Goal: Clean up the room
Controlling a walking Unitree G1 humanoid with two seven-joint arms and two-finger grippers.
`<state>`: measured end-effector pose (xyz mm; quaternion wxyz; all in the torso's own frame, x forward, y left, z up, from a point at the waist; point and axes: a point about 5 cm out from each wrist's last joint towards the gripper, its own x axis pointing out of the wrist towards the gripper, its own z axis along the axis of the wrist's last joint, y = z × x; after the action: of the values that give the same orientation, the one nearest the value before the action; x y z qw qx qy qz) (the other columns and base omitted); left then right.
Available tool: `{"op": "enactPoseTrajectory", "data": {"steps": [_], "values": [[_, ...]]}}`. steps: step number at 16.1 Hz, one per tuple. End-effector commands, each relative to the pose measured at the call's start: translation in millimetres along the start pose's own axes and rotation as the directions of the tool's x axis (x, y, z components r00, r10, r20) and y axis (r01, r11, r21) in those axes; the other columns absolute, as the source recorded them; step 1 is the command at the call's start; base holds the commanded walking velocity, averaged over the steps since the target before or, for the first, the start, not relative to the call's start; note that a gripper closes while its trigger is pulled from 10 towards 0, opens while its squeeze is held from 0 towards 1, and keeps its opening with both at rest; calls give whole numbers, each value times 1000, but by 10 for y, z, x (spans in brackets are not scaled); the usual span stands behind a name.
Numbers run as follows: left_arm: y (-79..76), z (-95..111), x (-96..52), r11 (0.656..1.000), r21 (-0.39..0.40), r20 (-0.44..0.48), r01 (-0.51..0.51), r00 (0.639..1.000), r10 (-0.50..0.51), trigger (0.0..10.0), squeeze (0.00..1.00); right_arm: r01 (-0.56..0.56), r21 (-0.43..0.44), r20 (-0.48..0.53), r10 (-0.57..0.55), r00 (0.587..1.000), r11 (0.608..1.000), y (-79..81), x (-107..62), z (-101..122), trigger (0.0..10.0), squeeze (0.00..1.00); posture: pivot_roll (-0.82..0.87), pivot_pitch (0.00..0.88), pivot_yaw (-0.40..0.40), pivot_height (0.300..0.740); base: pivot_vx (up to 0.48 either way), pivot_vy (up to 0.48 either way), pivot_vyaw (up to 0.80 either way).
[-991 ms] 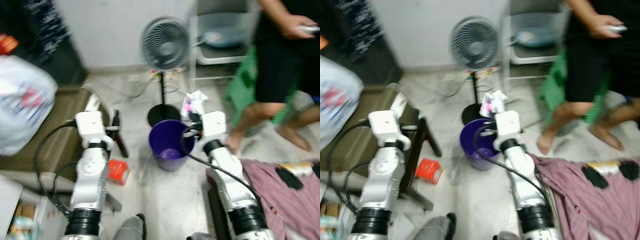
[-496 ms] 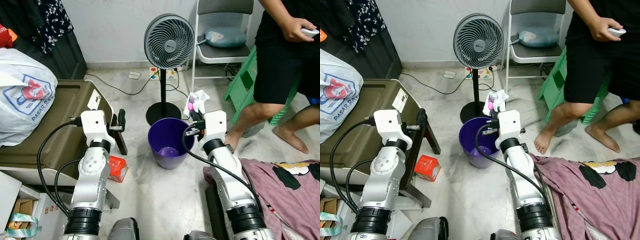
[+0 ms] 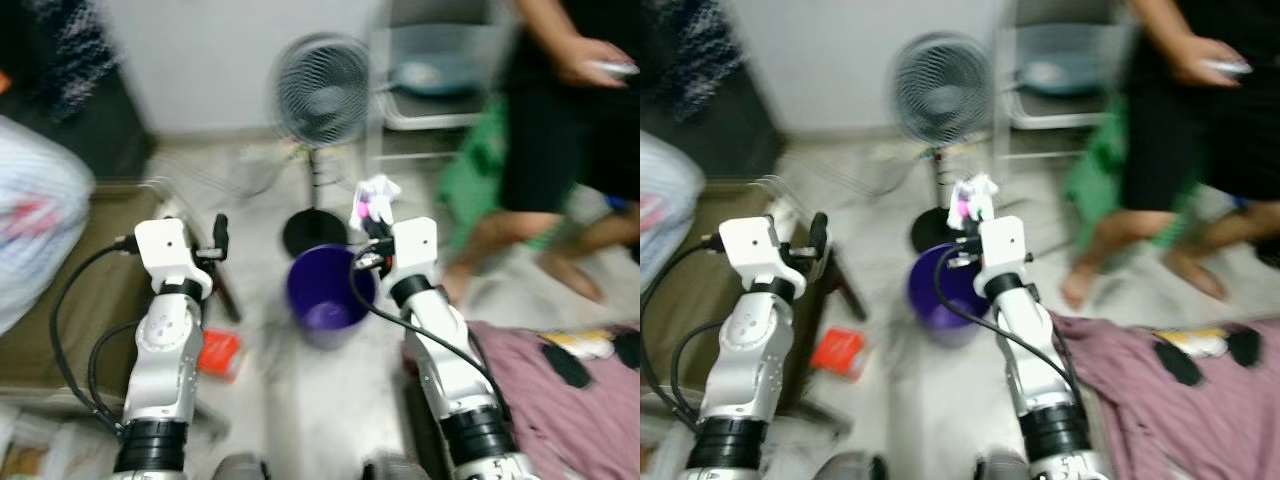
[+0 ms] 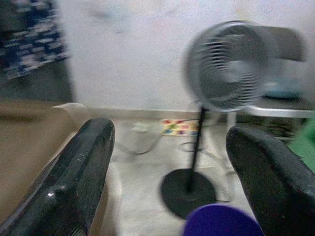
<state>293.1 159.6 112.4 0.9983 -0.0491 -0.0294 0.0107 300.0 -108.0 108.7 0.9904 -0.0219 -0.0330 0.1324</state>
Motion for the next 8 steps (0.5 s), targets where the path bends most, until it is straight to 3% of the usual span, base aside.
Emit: {"op": "enactPoseTrajectory", "data": {"steps": [1,2,3,4,8], "values": [[-48,-25,-9,1000,6,-18,8,1000,-8,10000,0,20,6,-24,-20,1000,1000,-53,-22,-44,10000,0,15,85,15,740,0,0,0],[-36,-45,-4,1000,13,-35,-3,999,4,10000,0,22,7,-25,-22,999,1000,-54,-23,-49,10000,0,14,85,17,740,0,0,0],[-43,-30,-5,1000,0,-19,5,1000,-5,9059,0,24,8,-27,-23,999,1000,-56,-24,-52,10000,0,13,85,17,740,0,0,0],[-44,-29,-5,1000,-4,-18,7,1000,-7,0,0,24,8,-27,-24,999,1000,-56,-24,-53,10000,0,13,86,16,740,0,0,0],[-47,-24,-9,1000,-6,-13,1,1000,-1,0,0,24,6,-28,-24,999,1000,-64,-25,-56,10000,0,12,86,15,740,0,0,0]]}}
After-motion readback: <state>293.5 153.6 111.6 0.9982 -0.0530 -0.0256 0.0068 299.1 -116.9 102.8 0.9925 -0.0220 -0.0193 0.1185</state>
